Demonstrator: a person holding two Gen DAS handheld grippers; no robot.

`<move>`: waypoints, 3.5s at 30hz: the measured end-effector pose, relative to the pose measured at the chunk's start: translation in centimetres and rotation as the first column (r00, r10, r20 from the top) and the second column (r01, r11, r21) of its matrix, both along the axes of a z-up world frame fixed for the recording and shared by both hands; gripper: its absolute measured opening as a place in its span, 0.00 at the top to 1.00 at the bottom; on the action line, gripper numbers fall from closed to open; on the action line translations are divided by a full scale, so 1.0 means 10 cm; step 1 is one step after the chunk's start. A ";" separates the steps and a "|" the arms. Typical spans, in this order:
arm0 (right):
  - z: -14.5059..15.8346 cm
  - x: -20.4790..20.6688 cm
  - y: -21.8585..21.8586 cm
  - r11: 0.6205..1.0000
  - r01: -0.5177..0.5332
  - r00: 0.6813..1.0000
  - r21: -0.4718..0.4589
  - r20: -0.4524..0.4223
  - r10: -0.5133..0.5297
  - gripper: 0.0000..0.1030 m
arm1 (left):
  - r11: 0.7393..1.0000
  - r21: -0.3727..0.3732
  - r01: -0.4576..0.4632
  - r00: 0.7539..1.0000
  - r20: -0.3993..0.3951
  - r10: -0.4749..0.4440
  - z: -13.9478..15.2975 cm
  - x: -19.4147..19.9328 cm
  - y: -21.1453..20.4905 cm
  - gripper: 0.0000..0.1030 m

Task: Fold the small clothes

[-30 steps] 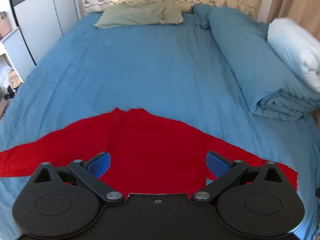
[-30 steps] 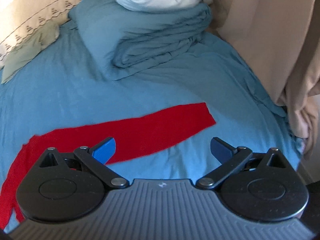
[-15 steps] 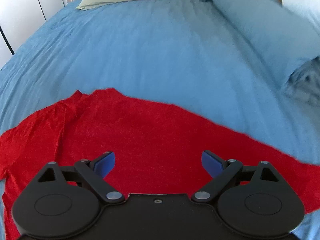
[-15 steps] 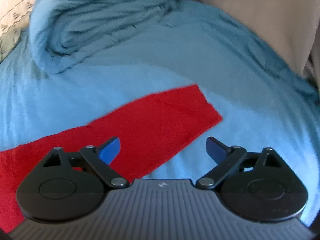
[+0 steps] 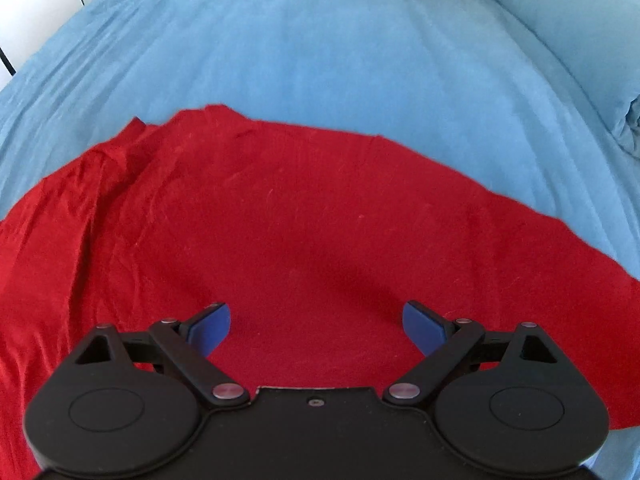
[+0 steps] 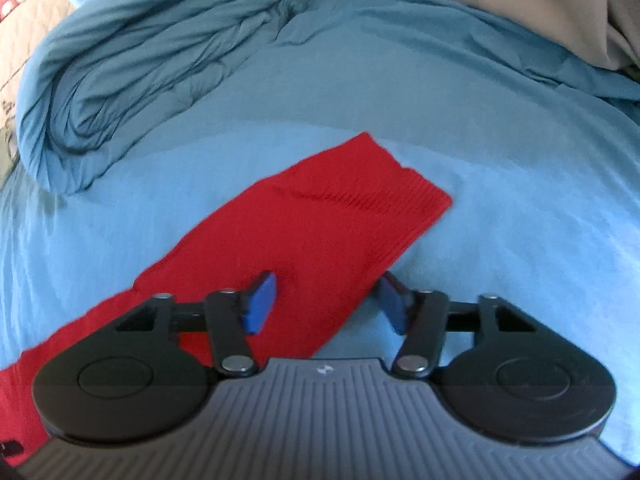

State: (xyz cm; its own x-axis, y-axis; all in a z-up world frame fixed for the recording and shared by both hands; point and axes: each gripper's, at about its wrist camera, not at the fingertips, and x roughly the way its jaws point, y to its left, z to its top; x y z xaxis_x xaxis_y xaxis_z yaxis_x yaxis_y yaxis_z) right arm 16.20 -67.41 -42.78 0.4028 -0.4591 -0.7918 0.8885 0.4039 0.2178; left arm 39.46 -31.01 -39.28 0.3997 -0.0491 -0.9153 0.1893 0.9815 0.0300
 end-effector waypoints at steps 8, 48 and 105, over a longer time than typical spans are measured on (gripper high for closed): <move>0.12 0.06 0.04 0.997 0.029 0.999 -0.071 -0.029 -0.031 0.80 | 1.000 -0.028 -0.013 0.999 -0.038 0.012 -0.10 0.09 0.09 0.06; -0.02 2.35 4.49 0.307 -0.928 0.314 -0.211 -0.002 0.949 0.81 | 0.965 -0.162 -0.209 0.969 0.096 0.226 0.38 0.22 2.82 0.03; 0.40 1.47 3.34 0.444 -0.874 0.456 -0.199 -0.017 0.890 0.08 | 1.000 -0.017 0.020 0.941 0.337 -0.014 0.84 0.14 2.41 0.96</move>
State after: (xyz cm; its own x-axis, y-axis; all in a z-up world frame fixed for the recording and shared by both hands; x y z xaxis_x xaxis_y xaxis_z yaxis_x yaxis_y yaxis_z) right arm 30.92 -33.99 -38.82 0.7191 0.0706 -0.6913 0.0154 0.9930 0.1175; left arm 40.81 -6.87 -30.88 0.6835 -0.0755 -0.7260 0.1882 0.9792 0.0753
